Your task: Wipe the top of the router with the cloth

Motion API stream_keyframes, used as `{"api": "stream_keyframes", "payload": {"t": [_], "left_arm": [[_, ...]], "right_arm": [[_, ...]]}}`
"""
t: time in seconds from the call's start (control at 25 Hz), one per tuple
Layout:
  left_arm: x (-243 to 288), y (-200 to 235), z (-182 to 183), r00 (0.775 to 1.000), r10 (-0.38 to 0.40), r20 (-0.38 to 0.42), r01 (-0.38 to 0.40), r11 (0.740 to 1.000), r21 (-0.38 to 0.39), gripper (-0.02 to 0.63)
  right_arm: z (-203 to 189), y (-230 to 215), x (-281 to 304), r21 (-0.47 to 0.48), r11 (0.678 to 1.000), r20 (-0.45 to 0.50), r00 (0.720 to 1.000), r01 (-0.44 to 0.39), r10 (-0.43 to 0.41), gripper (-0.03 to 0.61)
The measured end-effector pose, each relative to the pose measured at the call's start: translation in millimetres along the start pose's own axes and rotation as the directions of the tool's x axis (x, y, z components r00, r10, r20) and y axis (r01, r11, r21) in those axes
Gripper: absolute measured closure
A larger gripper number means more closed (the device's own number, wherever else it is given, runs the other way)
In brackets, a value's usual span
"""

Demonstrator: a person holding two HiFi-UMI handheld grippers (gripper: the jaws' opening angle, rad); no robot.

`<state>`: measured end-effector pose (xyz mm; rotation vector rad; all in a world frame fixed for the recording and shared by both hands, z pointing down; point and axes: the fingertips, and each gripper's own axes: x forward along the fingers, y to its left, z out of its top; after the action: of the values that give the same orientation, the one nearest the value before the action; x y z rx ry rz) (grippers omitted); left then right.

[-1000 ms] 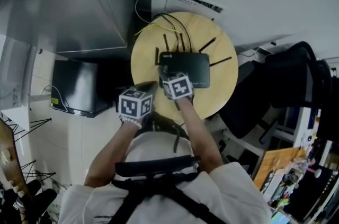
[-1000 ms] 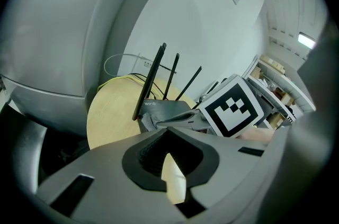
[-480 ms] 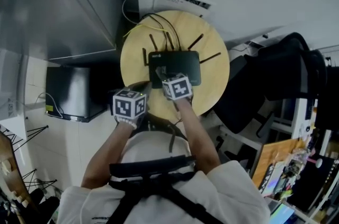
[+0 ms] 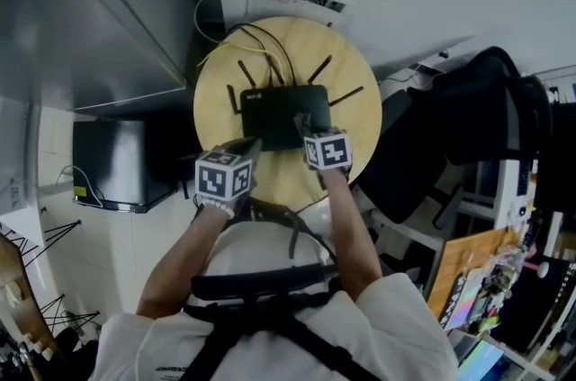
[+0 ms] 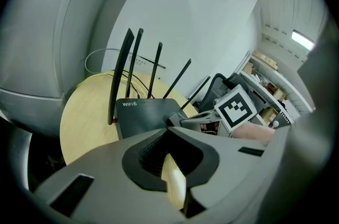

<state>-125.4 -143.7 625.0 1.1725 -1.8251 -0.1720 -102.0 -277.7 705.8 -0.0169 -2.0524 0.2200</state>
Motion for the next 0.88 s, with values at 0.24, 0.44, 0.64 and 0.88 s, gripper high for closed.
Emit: {"api": "stream_keyframes", "payload": {"t": [0.24,0.44,0.64,0.88], "left_arm": [[9.6,-7.2,2.4,1.000,-0.014,-0.011,0.014,1.000,0.013,0.617],[13.7,-10.9,4.3,1.000,-0.016,-0.018,0.016,1.000,0.023,0.617],[12.1,-7.3,2.7,1.000,-0.010,-0.020,0.010,1.000,0.020,0.617],[4.6,0.1,-4.9,1.000,0.006,-0.024,-0.005,1.000,0.012,0.617]], "right_arm": [[-14.3,-42.1,-11.9,0.031,0.998,-0.002,0.998,0.057,-0.057,0.540],[-21.1,-73.5,-24.1,0.063,0.991,0.004,0.993,0.115,-0.115,0.540],[-29.4,-78.7,-39.2,0.093,0.987,0.022,0.991,0.132,-0.134,0.540],[-42.0,-57.1,-31.7,0.093,0.990,0.007,0.994,0.106,-0.107,0.540]]}}
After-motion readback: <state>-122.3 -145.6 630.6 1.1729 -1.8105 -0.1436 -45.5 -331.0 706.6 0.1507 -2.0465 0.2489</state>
